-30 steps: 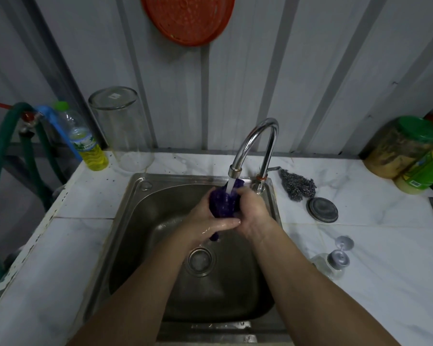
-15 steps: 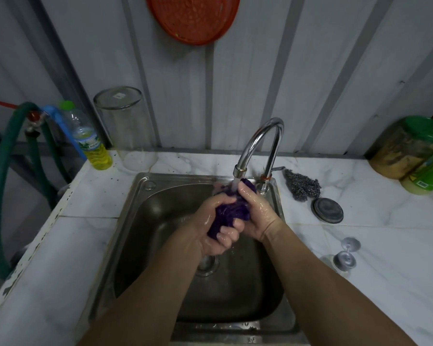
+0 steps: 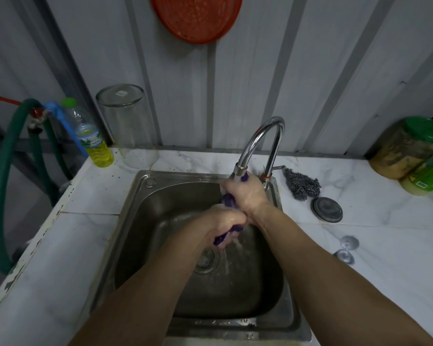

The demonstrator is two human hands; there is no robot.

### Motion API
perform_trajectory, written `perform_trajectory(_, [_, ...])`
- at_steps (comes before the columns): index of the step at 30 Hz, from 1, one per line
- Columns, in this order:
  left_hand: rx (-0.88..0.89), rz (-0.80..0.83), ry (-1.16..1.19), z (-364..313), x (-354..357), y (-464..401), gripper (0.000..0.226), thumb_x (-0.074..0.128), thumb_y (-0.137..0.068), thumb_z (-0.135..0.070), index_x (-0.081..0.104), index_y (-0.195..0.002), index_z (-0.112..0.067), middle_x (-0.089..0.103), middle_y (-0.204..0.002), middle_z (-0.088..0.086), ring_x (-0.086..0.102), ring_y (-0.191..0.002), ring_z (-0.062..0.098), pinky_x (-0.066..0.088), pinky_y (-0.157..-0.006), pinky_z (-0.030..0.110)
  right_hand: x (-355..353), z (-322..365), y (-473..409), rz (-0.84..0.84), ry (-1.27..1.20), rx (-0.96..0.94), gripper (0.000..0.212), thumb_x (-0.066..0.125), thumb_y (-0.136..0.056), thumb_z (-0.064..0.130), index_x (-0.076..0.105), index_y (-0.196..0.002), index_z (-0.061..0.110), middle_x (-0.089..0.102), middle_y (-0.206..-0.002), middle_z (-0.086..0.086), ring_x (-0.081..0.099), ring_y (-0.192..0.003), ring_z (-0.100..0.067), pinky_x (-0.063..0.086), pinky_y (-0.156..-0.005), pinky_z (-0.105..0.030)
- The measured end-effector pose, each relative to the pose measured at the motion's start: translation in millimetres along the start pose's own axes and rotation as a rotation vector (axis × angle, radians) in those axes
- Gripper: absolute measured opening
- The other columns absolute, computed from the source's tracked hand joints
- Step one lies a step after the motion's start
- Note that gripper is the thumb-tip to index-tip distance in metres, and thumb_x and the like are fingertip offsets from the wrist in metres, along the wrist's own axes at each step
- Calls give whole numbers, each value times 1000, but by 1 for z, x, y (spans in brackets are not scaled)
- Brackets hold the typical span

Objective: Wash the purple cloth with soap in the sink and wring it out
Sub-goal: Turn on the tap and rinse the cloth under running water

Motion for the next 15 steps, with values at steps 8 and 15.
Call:
perform_trajectory(8, [346, -385, -392, -18, -18, 3, 23, 74, -77, -27, 62, -95, -18, 70, -82, 5, 68, -72, 21, 49, -62, 32, -5, -18, -4, -149, -317, 54, 12, 72, -81, 4, 63, -86, 9, 67, -66, -7, 68, -56, -18, 61, -59, -34])
perform_trajectory(15, [398, -70, 848, -15, -22, 2, 30, 69, -93, -26, 72, -114, -3, 78, -107, 20, 78, -87, 28, 63, -72, 36, -14, -49, 9, -103, -548, 102, 27, 74, -88, 19, 67, -111, 6, 74, -110, -22, 69, -105, -42, 54, -95, -57])
Point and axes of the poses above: each hand's wrist, its own y-axis away from the middle knuckle, its own x-axis out of the palm, z = x × y, the point moved 6 cm from there along -y, towards the middle knuckle
